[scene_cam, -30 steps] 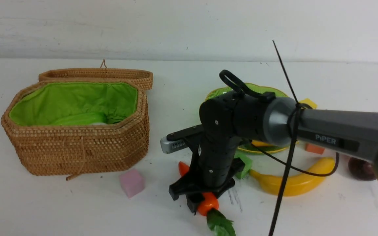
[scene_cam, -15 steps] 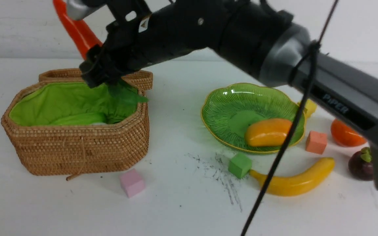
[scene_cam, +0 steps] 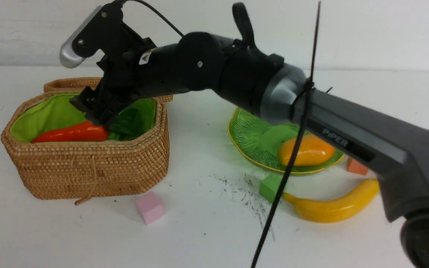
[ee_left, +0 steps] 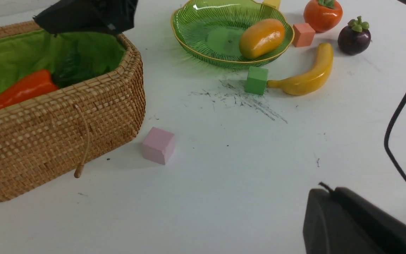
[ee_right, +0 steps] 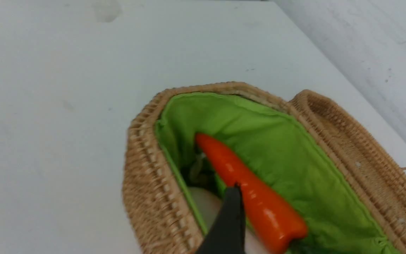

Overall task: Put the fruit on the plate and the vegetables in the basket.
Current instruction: Use the right arm to grab a carrot and put it into the left basket, then use the right arm to grab a banana and put it into the right plate

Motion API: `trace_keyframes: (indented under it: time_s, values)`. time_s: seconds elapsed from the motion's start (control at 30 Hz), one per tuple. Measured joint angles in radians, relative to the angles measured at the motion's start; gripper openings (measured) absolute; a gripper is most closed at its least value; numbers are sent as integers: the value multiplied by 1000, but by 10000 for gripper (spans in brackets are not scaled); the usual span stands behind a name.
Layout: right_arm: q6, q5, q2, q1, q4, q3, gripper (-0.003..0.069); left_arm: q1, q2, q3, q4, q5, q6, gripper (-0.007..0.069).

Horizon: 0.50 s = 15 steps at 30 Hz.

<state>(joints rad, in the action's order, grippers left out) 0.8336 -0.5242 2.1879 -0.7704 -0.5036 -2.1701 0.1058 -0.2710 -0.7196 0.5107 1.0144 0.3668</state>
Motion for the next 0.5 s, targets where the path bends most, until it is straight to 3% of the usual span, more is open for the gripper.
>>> trace_keyframes:
  time_s: [0.1, 0.23, 0.43, 0.5]
  values:
    - [-138, -241, -128, 0, 94, 1, 564, 0, 0, 0, 3, 1, 0, -13]
    - [-328, -569, -294, 8, 267, -6, 345, 0, 0, 0, 13, 0, 0, -13]
    - [-458, -729, -396, 19, 466, 29, 11, 0, 0, 0, 28, 0, 0, -13]
    - [-496, -730, -429, 19, 536, 77, -13, 0, 0, 0, 28, 3, 0, -13]
